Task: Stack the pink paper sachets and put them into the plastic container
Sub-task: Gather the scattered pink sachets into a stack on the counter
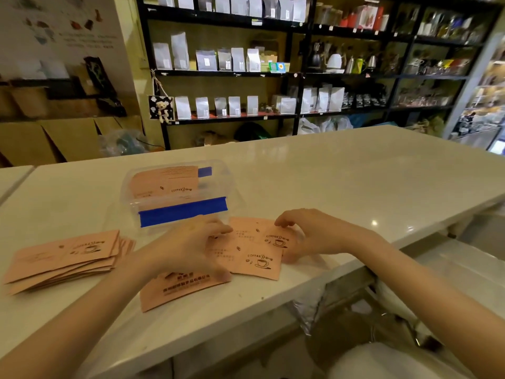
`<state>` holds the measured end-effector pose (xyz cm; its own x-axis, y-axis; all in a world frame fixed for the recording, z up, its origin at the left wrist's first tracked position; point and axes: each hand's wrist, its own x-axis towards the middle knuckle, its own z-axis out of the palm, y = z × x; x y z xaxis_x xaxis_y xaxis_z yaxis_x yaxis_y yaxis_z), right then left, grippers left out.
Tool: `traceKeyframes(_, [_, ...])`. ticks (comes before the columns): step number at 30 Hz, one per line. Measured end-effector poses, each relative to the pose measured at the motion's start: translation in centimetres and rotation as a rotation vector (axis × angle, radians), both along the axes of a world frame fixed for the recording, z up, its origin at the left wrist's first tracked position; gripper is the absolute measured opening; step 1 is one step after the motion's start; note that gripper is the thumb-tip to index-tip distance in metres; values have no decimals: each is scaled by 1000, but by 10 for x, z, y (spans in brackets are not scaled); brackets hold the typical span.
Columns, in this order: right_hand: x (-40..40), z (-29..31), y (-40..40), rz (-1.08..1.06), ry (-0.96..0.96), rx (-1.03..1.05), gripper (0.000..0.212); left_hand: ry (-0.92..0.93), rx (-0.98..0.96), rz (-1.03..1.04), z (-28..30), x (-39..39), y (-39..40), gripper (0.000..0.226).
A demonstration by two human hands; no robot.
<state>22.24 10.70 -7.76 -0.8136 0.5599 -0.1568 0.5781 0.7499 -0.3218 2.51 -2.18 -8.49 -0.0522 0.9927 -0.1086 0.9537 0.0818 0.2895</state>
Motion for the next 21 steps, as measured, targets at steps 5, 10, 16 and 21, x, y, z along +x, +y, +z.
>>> traceKeyframes(5, [5, -7, 2, -25, 71, -45, 67, -81, 57, 7, -6, 4, 1, 82])
traceKeyframes(10, [8, -5, 4, -28, 121, -13, 69, -100, 133, 8, -9, 3, -2, 83])
traceKeyframes(16, [6, 10, 10, 9, 301, 77, 64, -158, 284, 39, 2, -9, -15, 75])
traceKeyframes(21, [-13, 29, 12, 4, 527, 106, 61, -176, 481, 107, 21, -29, -37, 72])
